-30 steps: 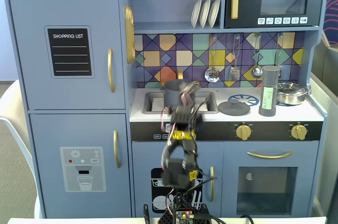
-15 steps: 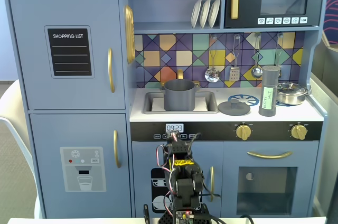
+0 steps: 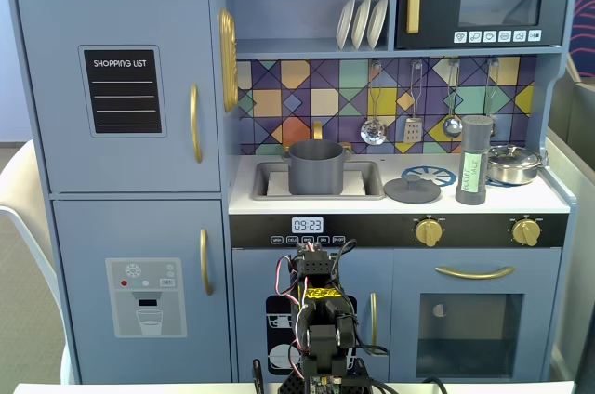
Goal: Put salt in the gray recipient
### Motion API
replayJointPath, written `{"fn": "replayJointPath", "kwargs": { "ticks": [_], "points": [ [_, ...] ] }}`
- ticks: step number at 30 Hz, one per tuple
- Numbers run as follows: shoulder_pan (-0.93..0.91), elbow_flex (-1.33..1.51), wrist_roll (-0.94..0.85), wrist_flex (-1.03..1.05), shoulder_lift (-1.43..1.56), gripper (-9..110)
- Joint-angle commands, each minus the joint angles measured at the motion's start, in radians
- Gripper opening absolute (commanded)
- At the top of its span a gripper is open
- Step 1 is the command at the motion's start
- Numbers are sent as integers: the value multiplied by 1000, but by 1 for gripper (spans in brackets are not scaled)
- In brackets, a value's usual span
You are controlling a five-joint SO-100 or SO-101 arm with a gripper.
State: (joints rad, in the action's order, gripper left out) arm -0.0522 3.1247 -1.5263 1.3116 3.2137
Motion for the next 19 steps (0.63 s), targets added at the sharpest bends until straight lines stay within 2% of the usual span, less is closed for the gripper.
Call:
{"fn": "replayJointPath", "kwargs": {
  "ticks": [1, 19],
  "points": [
    [-21, -9, -17, 15, 6, 2],
    [-9, -9, -15, 15, 6, 5]
  ]
}}
